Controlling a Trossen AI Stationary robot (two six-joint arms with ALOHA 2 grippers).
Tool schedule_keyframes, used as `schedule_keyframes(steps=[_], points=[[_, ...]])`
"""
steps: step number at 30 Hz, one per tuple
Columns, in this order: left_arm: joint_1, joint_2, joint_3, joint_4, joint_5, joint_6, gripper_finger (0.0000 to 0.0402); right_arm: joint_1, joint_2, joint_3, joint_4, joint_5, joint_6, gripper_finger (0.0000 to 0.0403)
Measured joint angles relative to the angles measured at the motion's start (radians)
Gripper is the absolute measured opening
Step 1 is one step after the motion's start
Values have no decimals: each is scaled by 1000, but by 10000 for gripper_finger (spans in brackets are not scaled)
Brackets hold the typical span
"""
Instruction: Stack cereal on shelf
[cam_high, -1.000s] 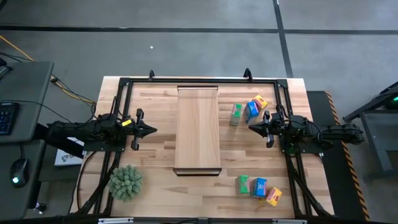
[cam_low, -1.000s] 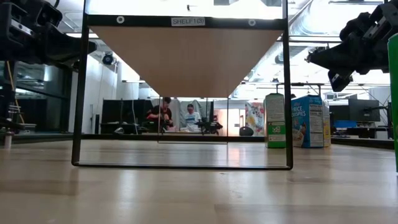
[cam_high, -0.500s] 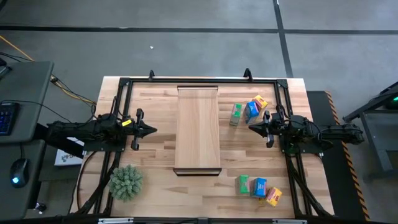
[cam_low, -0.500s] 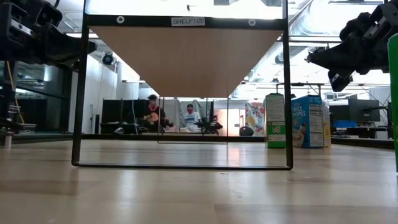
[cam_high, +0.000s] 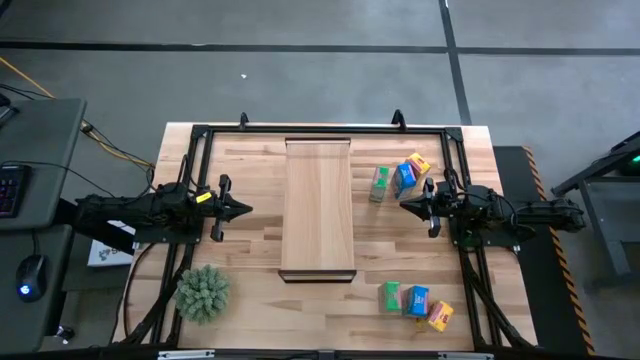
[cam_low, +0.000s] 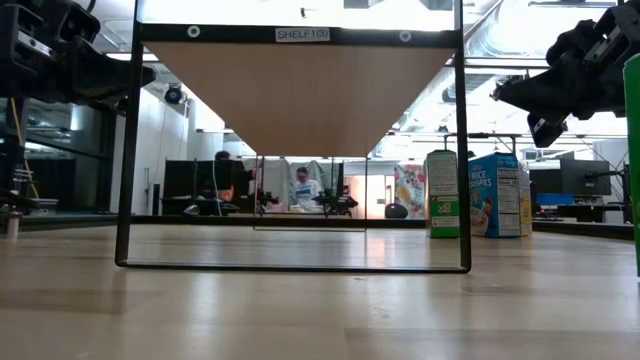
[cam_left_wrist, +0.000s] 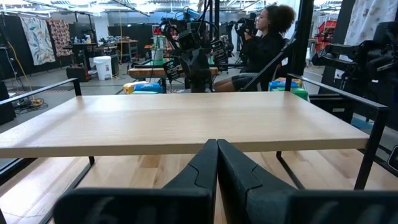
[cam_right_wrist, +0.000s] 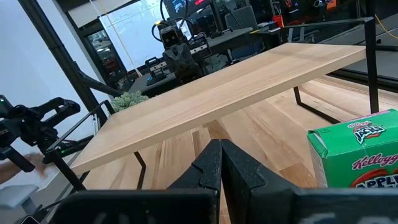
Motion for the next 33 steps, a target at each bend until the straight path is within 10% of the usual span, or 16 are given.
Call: schedule_keyframes(steps=[12,22,28,33], points=[[0,0,0,0,0,0,3,-2,0,0,30,70,-94,0],[0,0,0,0,0,0,3,-2,0,0,433,330,-88,0],[0,0,0,0,0,0,3,-2,103,3,763,205,-126,0],[0,0,0,0,0,0,3,-2,293,131,688,242,-132,7]])
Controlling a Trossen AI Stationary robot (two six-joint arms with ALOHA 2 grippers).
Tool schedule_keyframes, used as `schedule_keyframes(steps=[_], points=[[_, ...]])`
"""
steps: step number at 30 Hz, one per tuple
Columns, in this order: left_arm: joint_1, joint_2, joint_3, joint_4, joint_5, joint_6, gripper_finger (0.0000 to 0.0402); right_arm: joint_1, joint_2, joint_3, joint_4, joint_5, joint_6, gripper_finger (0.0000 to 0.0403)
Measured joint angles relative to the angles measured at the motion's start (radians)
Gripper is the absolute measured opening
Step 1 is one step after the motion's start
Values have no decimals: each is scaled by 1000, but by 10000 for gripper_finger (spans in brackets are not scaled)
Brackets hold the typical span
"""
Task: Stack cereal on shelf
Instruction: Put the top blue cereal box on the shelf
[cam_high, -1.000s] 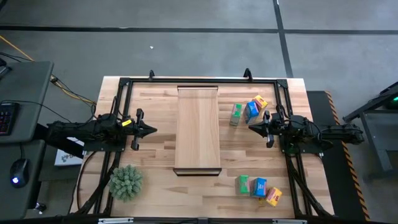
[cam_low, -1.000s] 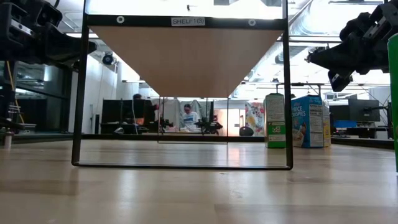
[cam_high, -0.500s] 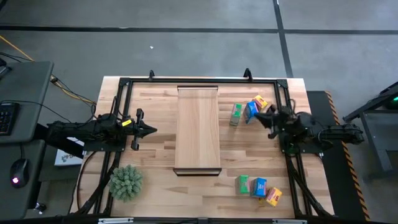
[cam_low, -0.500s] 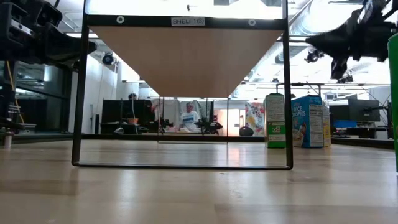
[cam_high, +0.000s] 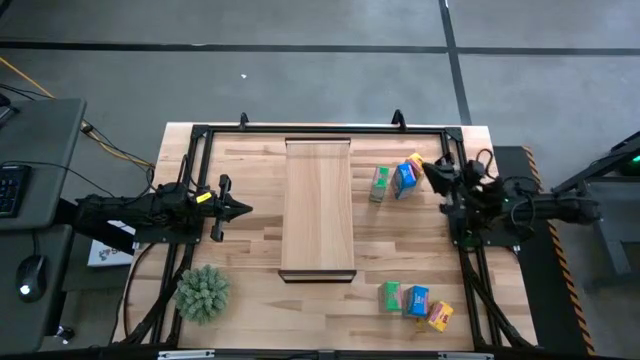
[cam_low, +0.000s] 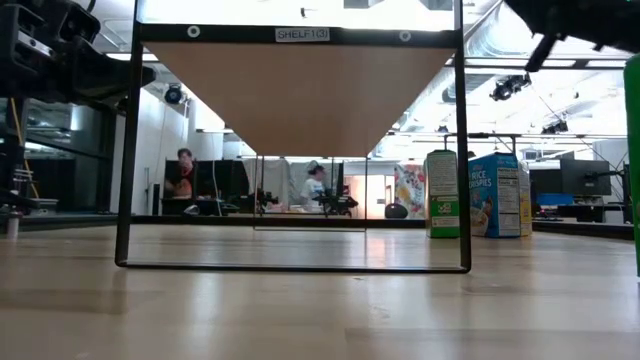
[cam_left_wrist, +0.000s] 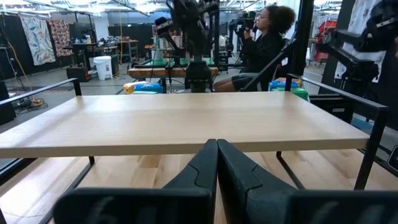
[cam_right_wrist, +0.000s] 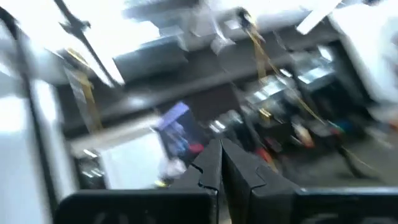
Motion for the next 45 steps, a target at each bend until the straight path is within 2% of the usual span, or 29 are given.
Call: schedule_keyframes(steps=[4,9,11,14,16,19,23,27,34,45], points=[[0,0,0,0,0,0,3,0,150,166,-305,126,2,58],[0,0,0,0,0,0,3,0,309,439,-875,350,114,178],[0,0,0,0,0,0,3,0,371,551,-1120,403,209,230],[0,0,0,0,0,0,3,0,459,684,-1422,416,378,297],[0,0,0,0,0,0,3,0,515,736,-1558,445,474,330],[0,0,0,0,0,0,3,0,582,755,-1704,527,623,359],[0,0,0,0,0,0,3,-1,662,717,-1748,532,757,366],[0,0,0,0,0,0,3,0,729,683,-1700,511,770,365],[0,0,0,0,0,0,3,0,836,678,-1714,507,851,365],[0,0,0,0,0,0,3,0,964,678,-1702,422,927,364]])
